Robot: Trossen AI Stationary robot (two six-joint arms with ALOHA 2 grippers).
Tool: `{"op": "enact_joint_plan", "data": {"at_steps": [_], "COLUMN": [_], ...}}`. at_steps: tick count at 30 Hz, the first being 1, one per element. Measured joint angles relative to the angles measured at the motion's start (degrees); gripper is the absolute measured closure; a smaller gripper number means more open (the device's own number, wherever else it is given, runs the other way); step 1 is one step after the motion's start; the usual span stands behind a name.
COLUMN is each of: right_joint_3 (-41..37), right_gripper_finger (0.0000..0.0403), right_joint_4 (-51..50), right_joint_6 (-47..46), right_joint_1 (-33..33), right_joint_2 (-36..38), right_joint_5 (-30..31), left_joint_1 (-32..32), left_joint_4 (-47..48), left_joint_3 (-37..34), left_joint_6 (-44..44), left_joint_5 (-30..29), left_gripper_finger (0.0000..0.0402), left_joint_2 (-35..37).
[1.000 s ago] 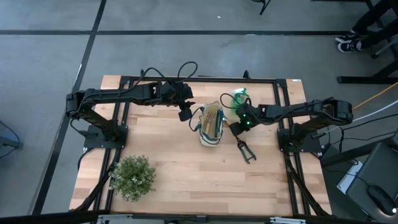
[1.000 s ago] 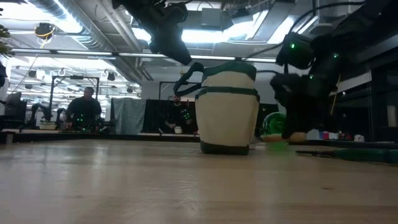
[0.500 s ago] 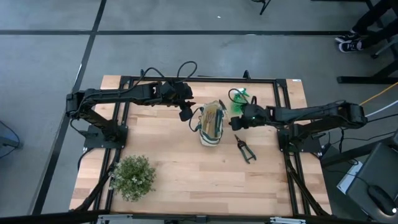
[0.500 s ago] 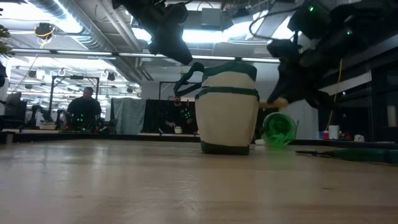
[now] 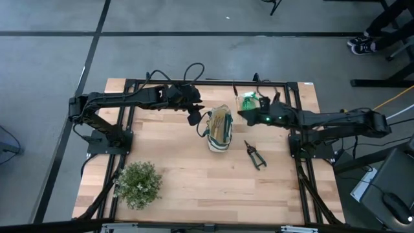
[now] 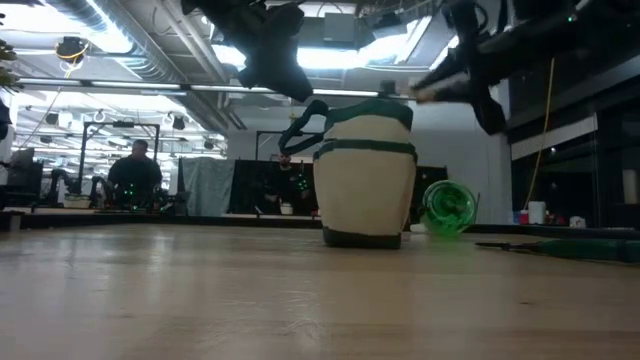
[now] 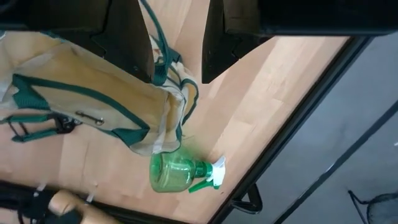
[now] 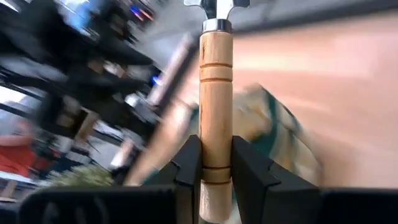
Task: Pick & Place Garden tools in Gardening bag
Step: Put the trowel into the gardening bag
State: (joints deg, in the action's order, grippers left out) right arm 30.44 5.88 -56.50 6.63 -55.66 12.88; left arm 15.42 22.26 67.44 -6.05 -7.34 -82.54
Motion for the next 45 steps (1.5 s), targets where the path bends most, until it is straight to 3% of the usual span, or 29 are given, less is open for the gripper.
{"op": "enact_joint_plan", "data": {"at_steps": [21, 26, 37, 45], "right_joint_3": [0.33, 5.02, 20.5, 24.57], "right_gripper_finger": [0.0341, 0.0341, 0.0341, 0.0341], "right_joint_4": [26.64, 22.81, 4.66, 2.41], "right_joint_6": [10.52, 13.97, 25.58, 28.03], "right_joint_1": [-3.87, -5.85, -10.68, -13.07], "right_joint_2": [3.34, 3.32, 1.27, -1.59], "right_joint_5": [2.6, 2.59, 5.15, 5.15], "left_joint_1": [-0.11, -0.11, -0.11, -0.11], "left_joint_4": [-0.24, -0.24, -0.24, -0.26], "left_joint_3": [0.0, 0.0, 0.0, 0.0], "left_joint_6": [-0.73, -0.71, -0.71, -0.71], "left_joint_5": [1.47, 1.47, 1.47, 2.41], "left_gripper_finger": [0.0272, 0.0272, 0.0272, 0.0272], "left_joint_2": [0.0, 0.0, 0.0, 0.0]}}
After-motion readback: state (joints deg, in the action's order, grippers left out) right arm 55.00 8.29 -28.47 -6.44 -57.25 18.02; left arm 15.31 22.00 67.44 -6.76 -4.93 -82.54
